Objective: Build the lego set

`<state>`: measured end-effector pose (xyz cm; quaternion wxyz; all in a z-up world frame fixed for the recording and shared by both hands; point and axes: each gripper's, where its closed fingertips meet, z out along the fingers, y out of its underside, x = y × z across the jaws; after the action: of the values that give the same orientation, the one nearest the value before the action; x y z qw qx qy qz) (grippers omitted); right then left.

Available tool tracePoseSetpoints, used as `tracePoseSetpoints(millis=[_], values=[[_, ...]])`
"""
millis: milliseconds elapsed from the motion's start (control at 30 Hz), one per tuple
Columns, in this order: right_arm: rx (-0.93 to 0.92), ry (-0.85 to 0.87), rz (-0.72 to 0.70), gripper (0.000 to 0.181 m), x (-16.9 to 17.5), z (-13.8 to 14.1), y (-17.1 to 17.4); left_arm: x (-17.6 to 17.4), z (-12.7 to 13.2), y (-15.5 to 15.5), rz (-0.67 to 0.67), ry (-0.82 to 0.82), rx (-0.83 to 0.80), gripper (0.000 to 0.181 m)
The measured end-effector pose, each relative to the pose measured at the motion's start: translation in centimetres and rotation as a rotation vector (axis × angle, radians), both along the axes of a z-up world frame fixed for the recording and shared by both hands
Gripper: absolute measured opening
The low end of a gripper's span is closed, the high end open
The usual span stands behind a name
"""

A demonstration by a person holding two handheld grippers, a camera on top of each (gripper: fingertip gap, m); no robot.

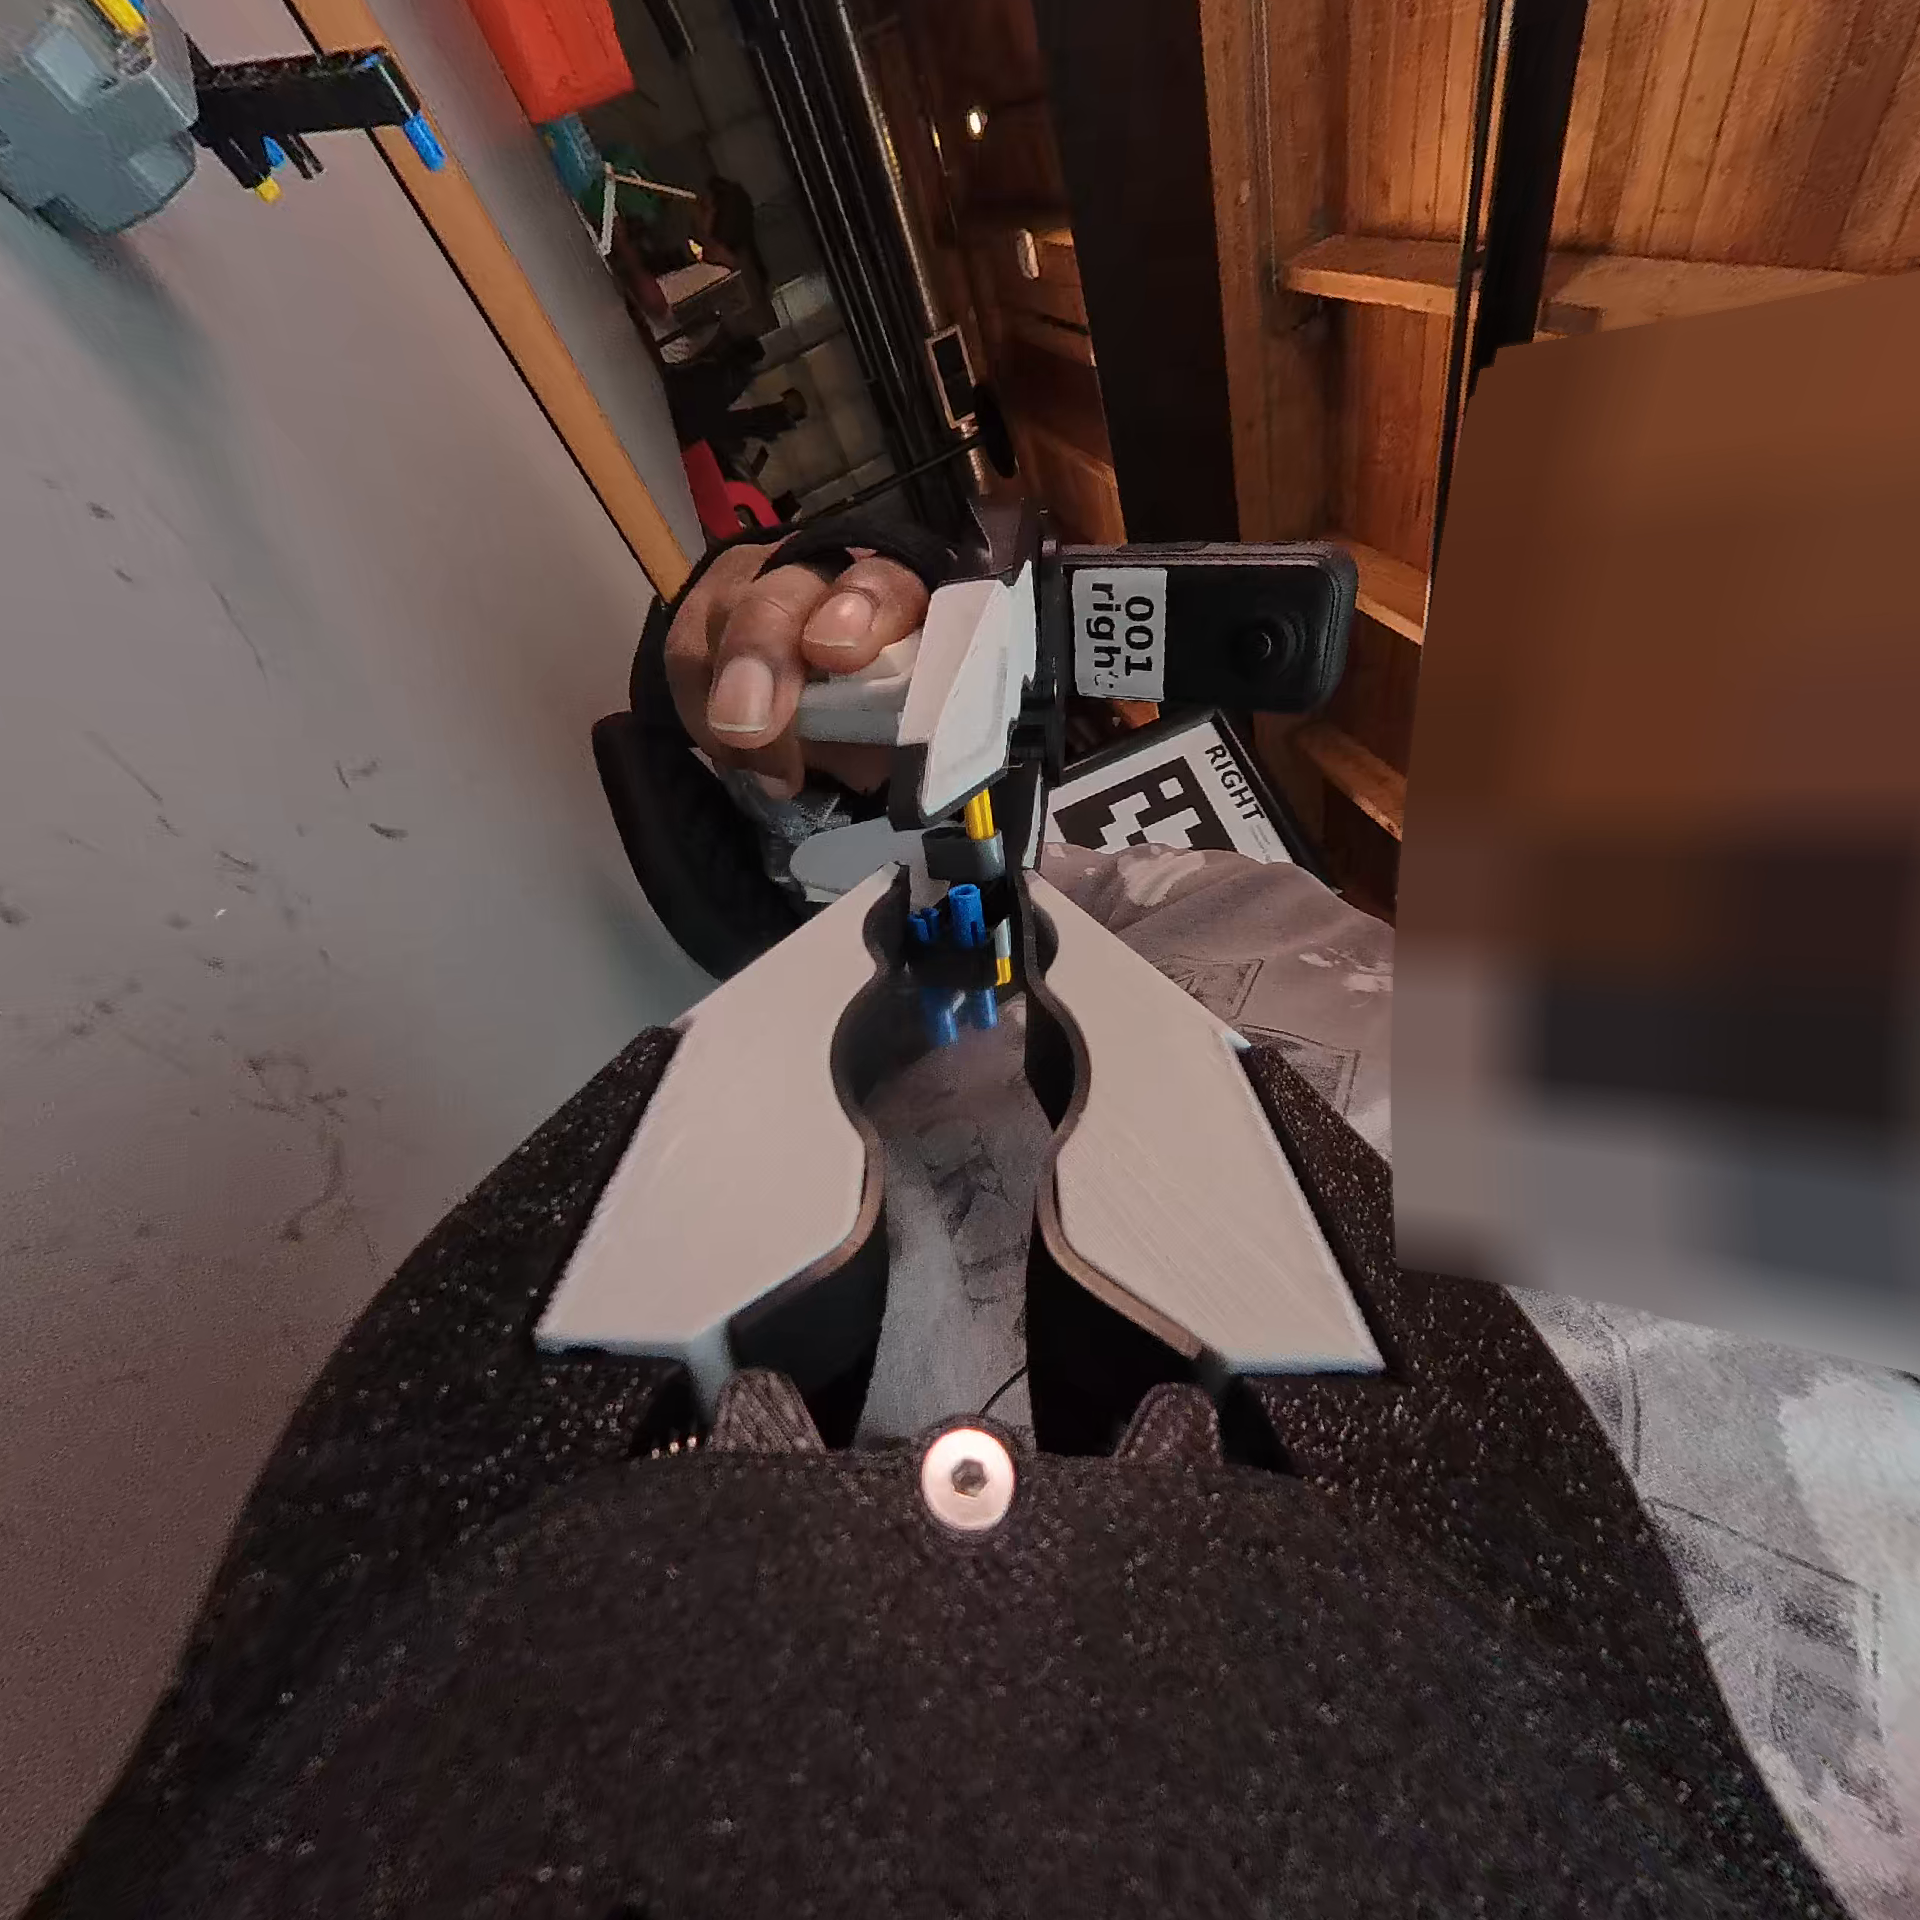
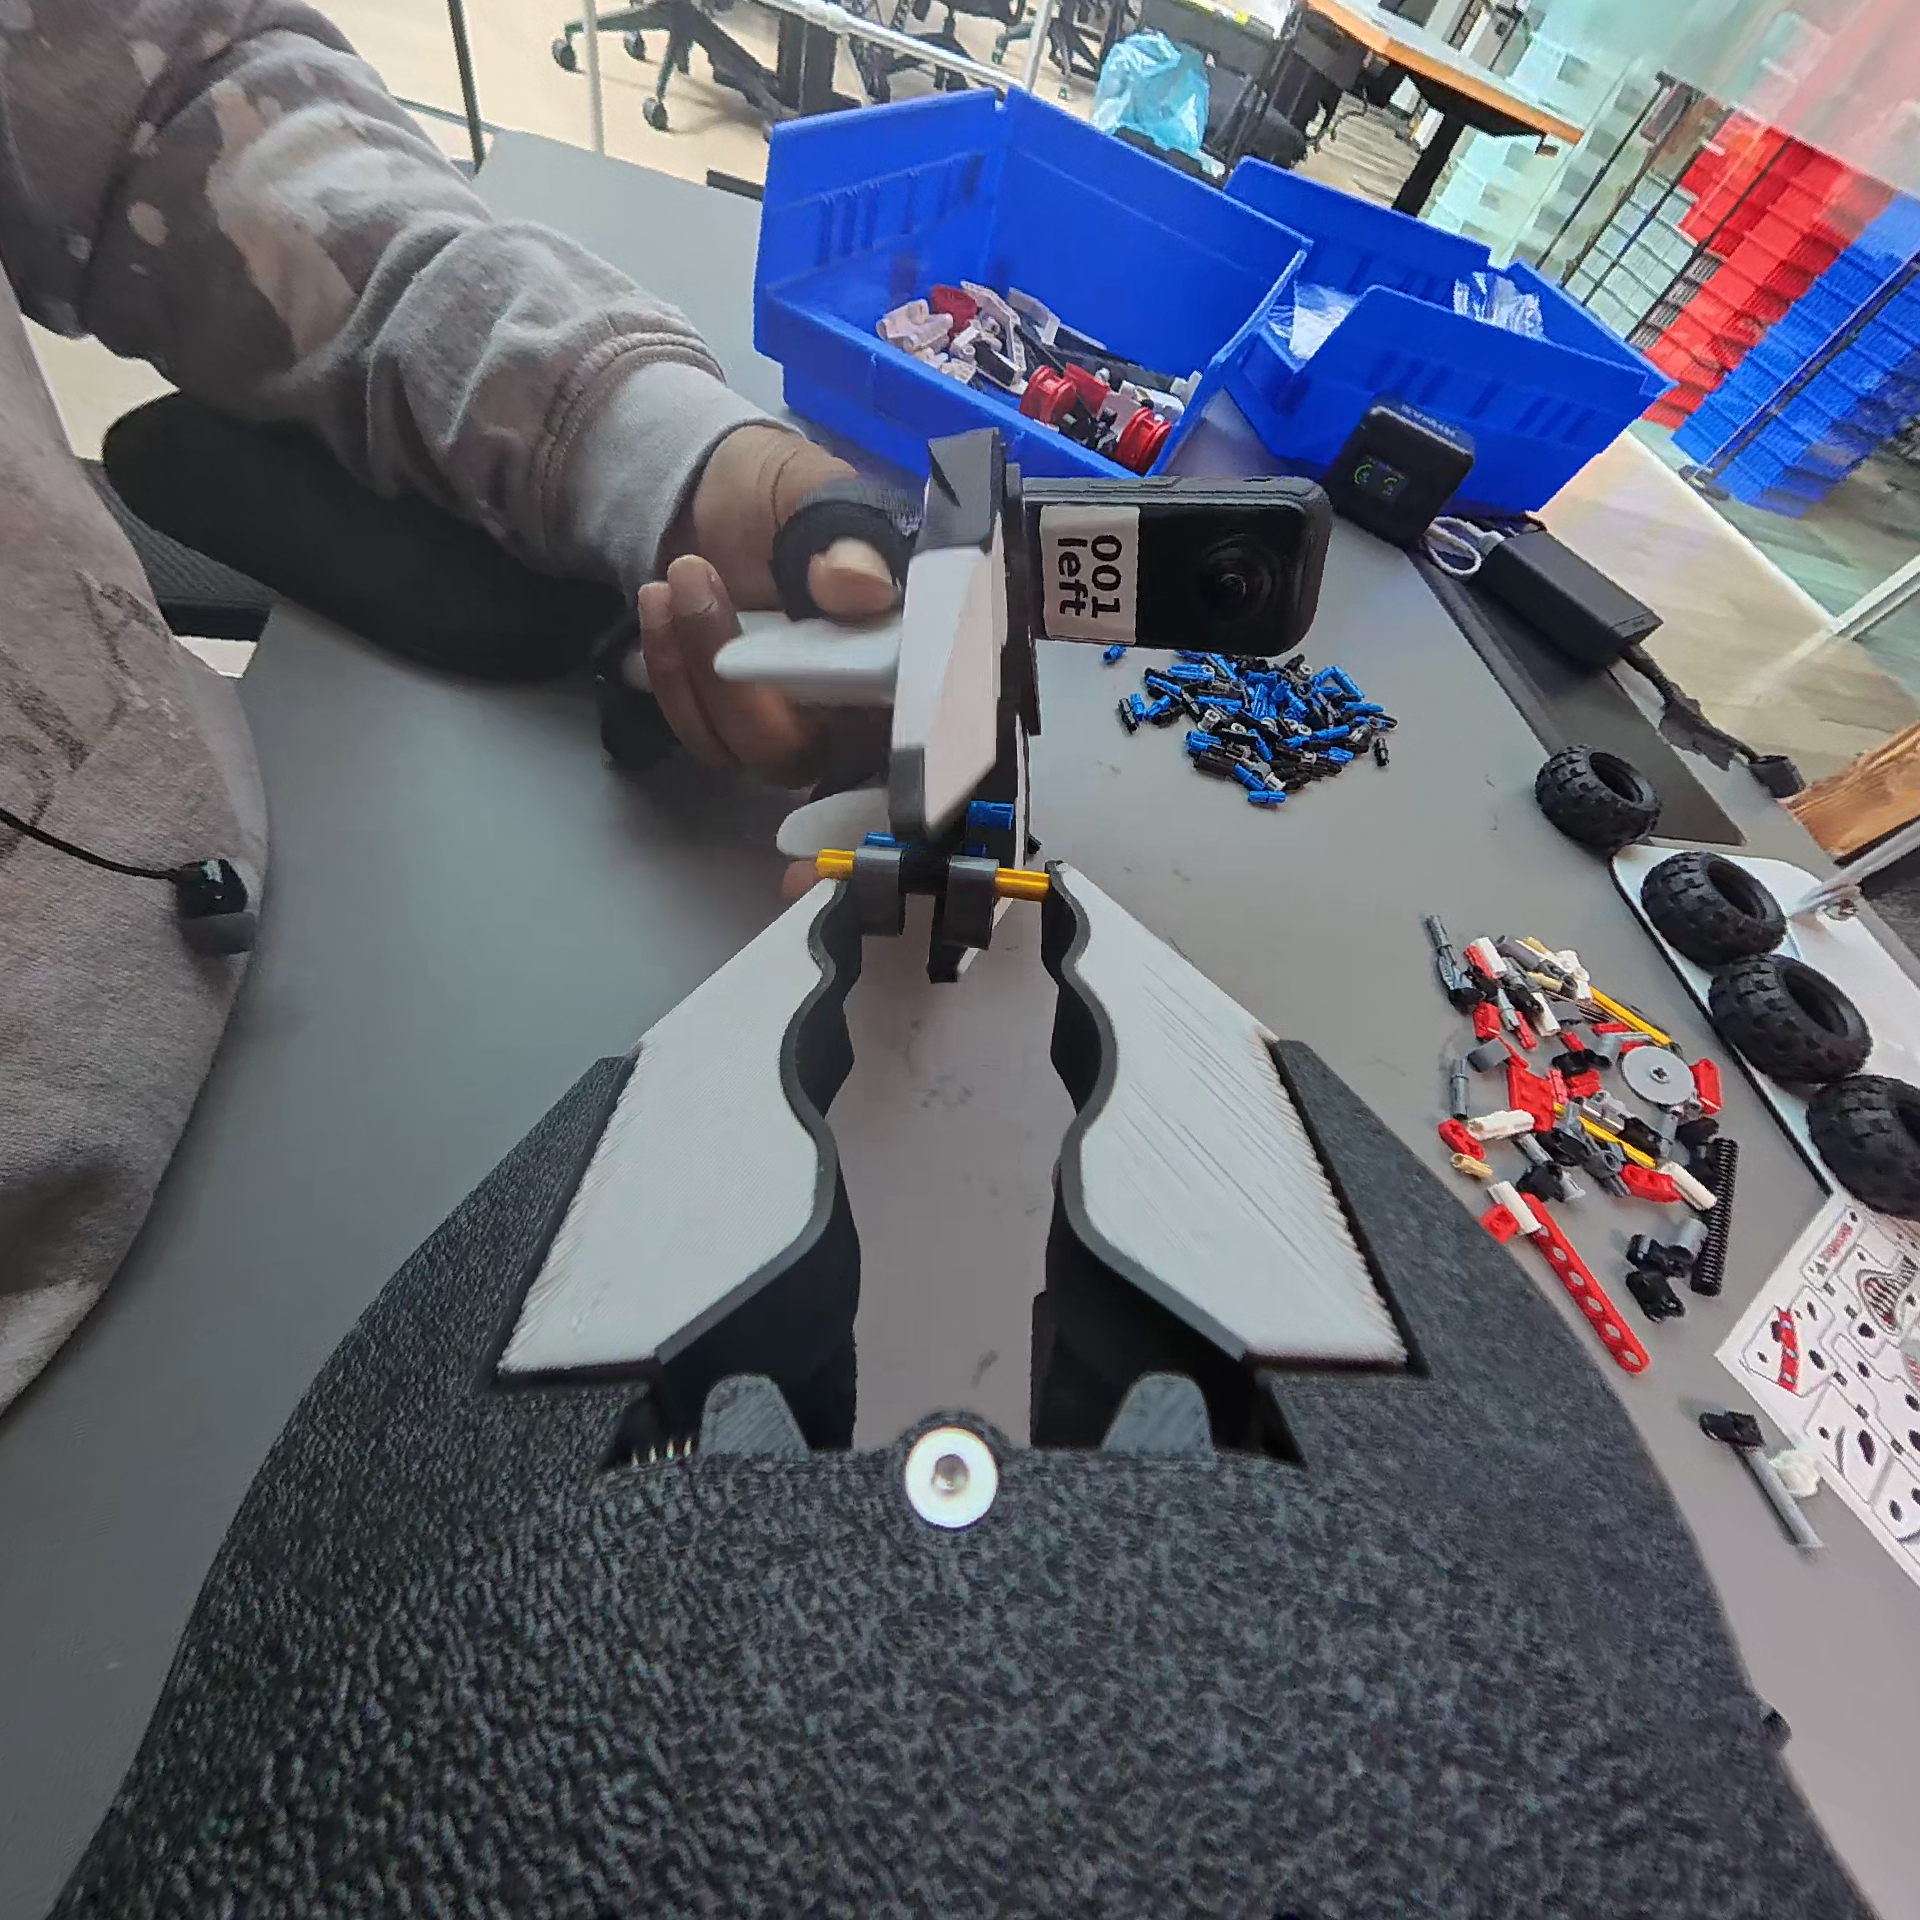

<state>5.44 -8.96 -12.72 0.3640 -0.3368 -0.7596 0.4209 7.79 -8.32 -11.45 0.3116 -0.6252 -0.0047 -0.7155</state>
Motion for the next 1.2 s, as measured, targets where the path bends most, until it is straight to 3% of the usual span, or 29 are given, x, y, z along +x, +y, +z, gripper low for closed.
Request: tracePoseSetpoints(millis=[33,333,667,1200], values=[[-0.001,0.007,-0.006,0.035,-0.1,0.2,0.0,-0.1,0.1,0.1,0.005,-0.012,-0.003,0.016],[-0.024,0.048,-0.029,0.037,-0.5,1.3,-0.3,-0.3,1.1,-0.3,-0.016,-0.058,0.035,0.015],[0.089,0.087,-0.078,0.035,-0.8,0.4,0.5,-0.4,0.0,0.5,0.055,-0.001,0.033,0.012],[0.219,0.065,-0.081,0.033,-0.6,-0.7,0.7,-0.1,-1.0,0.6,0.038,-0.008,-0.031,0.011]])
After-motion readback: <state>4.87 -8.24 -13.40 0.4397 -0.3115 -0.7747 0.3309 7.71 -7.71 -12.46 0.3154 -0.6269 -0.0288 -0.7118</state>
